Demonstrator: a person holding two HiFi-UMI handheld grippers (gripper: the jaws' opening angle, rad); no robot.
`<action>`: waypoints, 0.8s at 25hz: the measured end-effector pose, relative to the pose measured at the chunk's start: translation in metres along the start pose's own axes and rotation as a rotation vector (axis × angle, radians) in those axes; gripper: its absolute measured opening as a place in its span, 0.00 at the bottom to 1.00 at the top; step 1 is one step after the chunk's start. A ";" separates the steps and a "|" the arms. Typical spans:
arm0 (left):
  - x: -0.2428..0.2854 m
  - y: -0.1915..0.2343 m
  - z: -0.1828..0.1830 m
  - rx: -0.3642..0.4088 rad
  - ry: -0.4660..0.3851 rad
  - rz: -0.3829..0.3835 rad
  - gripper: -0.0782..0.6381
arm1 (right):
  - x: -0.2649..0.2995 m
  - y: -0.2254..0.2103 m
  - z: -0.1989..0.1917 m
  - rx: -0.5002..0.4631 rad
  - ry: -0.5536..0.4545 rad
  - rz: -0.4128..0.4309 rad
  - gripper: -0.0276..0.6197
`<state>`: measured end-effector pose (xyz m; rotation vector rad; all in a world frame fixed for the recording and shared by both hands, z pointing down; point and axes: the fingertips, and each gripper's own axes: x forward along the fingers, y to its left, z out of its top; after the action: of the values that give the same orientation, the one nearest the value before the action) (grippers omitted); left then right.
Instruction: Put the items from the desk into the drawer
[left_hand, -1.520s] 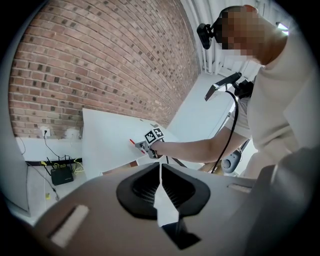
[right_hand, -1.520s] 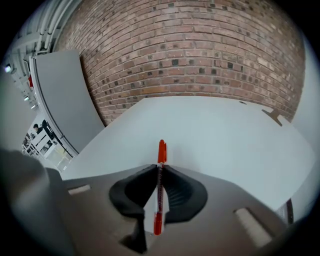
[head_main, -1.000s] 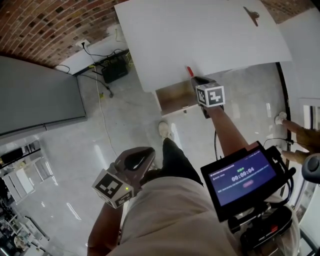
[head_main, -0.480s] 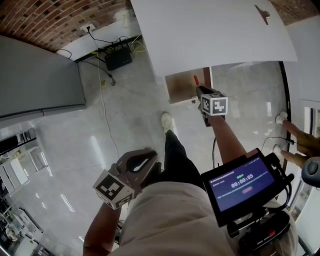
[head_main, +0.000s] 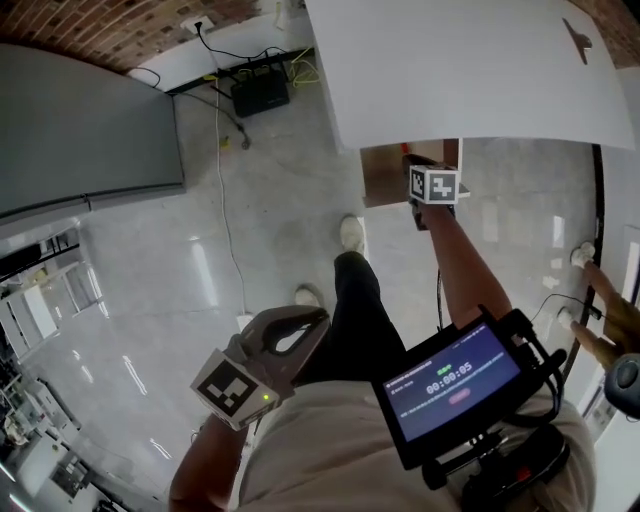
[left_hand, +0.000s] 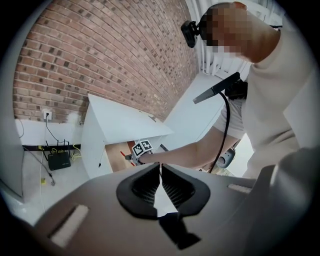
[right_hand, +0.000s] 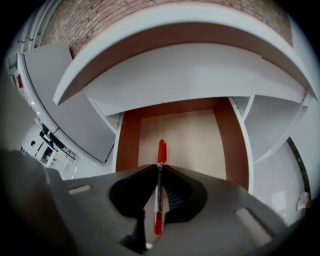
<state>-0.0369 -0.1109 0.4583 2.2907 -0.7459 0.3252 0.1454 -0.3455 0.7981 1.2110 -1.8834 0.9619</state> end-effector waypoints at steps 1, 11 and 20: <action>0.004 0.003 -0.001 -0.005 0.004 0.002 0.14 | 0.010 -0.001 0.000 -0.001 0.008 0.005 0.11; 0.032 0.031 -0.007 -0.062 0.013 0.038 0.14 | 0.086 -0.009 -0.008 -0.006 0.091 0.045 0.11; 0.036 0.024 -0.011 -0.075 -0.007 0.053 0.14 | 0.090 -0.007 -0.026 -0.014 0.163 0.059 0.12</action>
<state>-0.0224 -0.1328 0.4942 2.2058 -0.8104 0.3086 0.1265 -0.3636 0.8885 1.0413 -1.8022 1.0456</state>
